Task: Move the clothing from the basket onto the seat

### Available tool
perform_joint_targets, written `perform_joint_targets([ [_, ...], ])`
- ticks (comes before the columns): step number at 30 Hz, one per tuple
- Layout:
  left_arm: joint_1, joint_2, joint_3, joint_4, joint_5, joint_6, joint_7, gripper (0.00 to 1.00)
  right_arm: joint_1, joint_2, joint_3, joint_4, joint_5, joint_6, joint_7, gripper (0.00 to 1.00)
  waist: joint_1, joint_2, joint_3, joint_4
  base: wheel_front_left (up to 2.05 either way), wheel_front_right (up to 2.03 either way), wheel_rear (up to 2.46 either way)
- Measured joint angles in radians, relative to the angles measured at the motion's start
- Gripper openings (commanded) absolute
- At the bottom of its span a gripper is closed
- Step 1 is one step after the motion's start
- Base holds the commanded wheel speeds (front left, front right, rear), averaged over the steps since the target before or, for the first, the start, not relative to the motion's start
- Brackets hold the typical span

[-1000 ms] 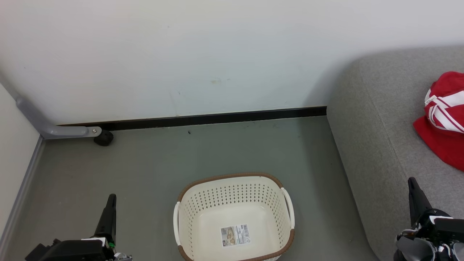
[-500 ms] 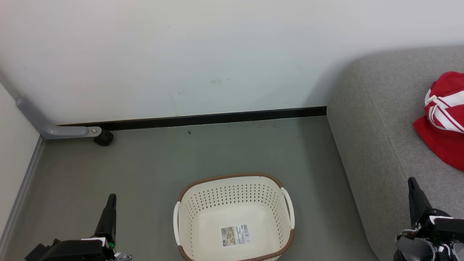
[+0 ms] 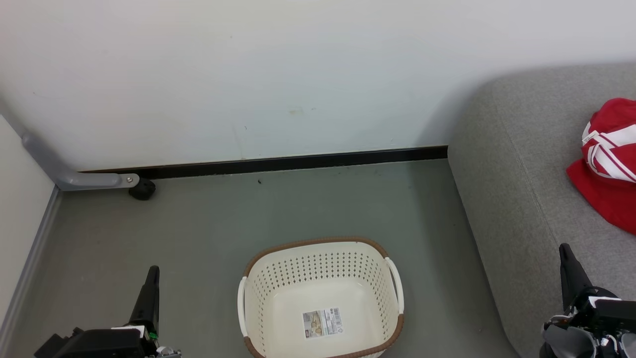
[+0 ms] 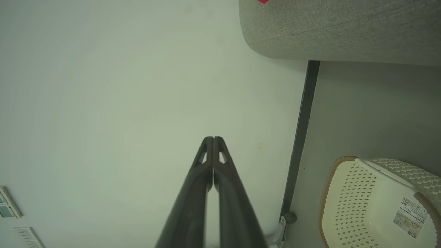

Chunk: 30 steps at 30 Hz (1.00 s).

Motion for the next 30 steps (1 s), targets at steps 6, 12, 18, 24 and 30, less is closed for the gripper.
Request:
perform_joint_targets([
  [6,0.000,0.000,0.000,0.000,0.000,0.000,0.000,0.00,0.000,0.000,0.000,0.000,0.000,0.000,0.000,0.00,0.0000,0.0000,0.000,0.000,0.00,0.00,0.00],
  [12,0.000,0.000,0.000,0.000,0.000,0.000,0.000,0.00,0.000,0.000,0.000,0.000,0.000,0.000,0.000,0.00,0.0000,0.0000,0.000,0.000,0.00,0.00,0.00],
  [18,0.000,0.000,0.000,-0.001,0.000,0.000,0.000,0.00,0.000,0.000,0.000,0.000,0.000,0.000,0.000,0.00,0.0000,0.0000,0.000,0.000,0.00,0.00,0.00],
  [24,0.000,0.000,0.000,-0.001,0.000,0.000,0.000,0.00,0.000,0.000,0.000,0.000,0.000,0.000,0.000,0.00,0.0000,0.0000,0.000,0.000,0.00,0.00,0.00],
  [30,0.000,0.000,0.000,-0.001,0.000,0.000,0.000,0.00,0.001,0.000,0.000,0.000,0.000,0.000,0.000,0.00,-0.0001,0.0000,0.000,0.000,0.00,0.00,0.00],
])
